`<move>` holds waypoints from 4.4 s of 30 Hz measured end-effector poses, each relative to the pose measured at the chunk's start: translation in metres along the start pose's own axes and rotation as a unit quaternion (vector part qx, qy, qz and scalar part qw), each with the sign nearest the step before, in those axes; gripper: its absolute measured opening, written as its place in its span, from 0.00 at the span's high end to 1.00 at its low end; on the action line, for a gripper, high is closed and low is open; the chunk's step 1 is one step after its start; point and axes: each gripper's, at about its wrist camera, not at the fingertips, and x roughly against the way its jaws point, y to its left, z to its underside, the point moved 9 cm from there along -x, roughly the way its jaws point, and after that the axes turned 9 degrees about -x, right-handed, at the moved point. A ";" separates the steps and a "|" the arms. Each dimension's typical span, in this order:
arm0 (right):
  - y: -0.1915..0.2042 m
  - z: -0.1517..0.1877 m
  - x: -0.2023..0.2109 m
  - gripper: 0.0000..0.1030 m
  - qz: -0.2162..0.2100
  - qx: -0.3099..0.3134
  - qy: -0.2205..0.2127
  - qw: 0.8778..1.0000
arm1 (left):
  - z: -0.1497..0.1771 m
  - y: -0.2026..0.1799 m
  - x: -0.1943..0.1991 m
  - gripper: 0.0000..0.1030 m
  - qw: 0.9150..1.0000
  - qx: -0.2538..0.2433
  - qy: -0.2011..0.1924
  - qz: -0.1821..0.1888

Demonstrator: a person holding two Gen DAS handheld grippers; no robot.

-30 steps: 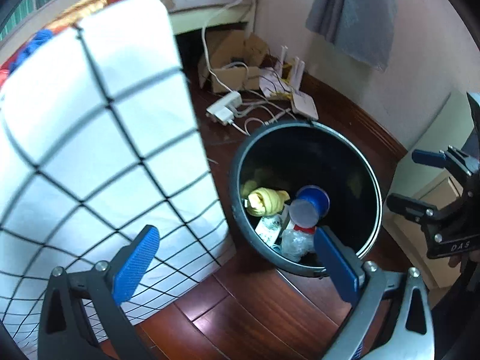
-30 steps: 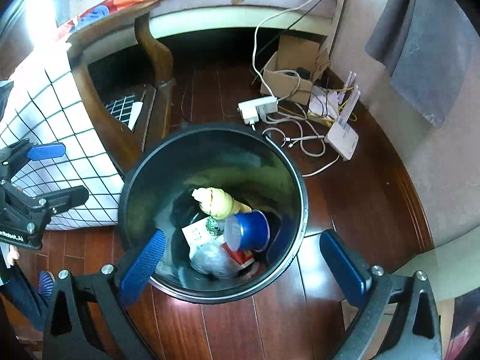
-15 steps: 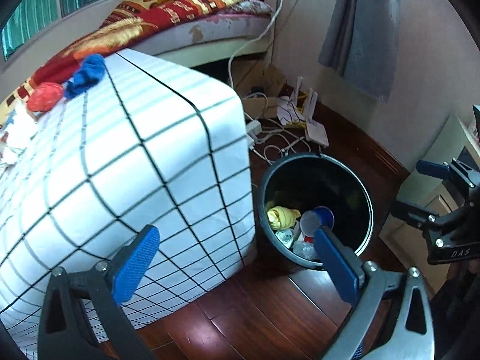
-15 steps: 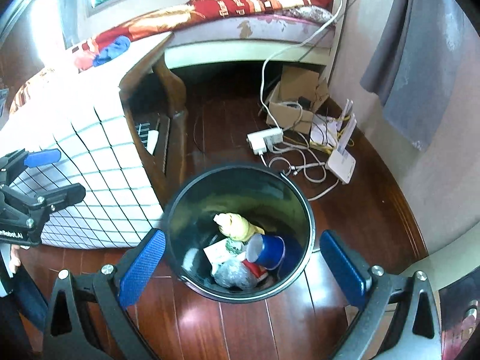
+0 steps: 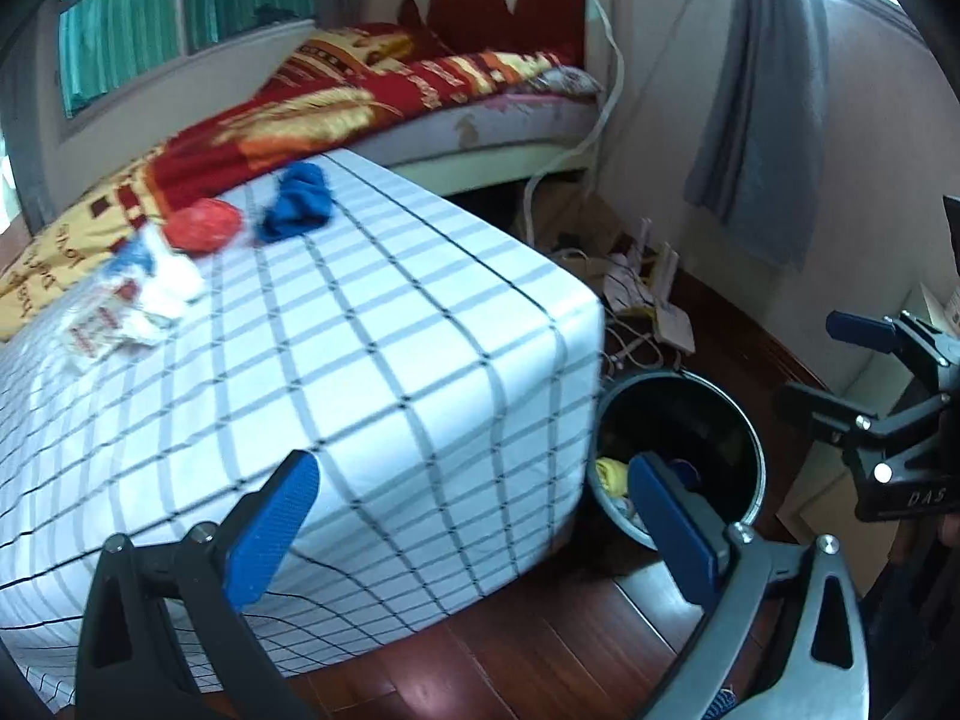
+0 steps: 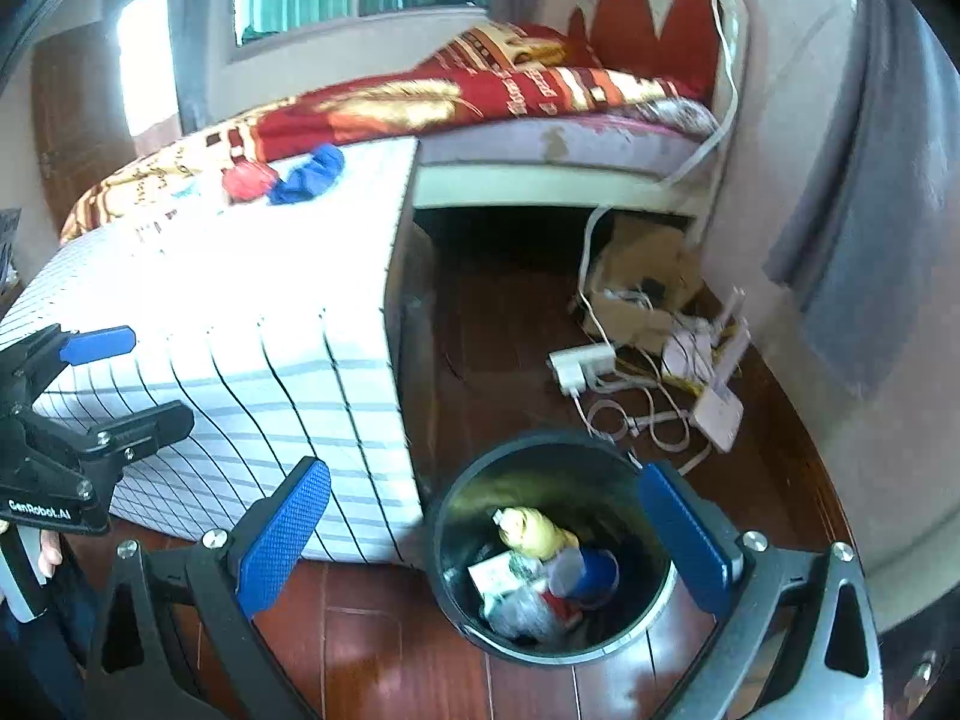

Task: Collect trash
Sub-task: 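Move both tools back toward the remaining trash on the table, then grasp the white tissue with the left tool while the right tool grasps the blue cloth, then carry the tissue and blue cloth over the black bin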

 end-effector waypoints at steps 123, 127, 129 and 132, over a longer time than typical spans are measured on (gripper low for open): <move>0.006 -0.049 0.019 0.90 -0.025 0.020 -0.047 0.998 | -0.035 0.028 0.000 0.56 0.998 0.020 -0.037 0.048; -0.012 -0.041 0.021 0.90 -0.015 0.011 -0.043 0.999 | -0.038 0.010 -0.004 0.56 0.998 0.006 -0.034 0.060; -0.019 -0.037 0.022 0.90 -0.012 0.006 -0.042 0.999 | -0.040 0.000 -0.006 0.56 0.997 0.000 -0.033 0.065; -0.032 -0.031 0.024 0.90 -0.004 -0.001 -0.039 0.999 | -0.041 -0.015 -0.011 0.56 0.997 -0.010 -0.029 0.076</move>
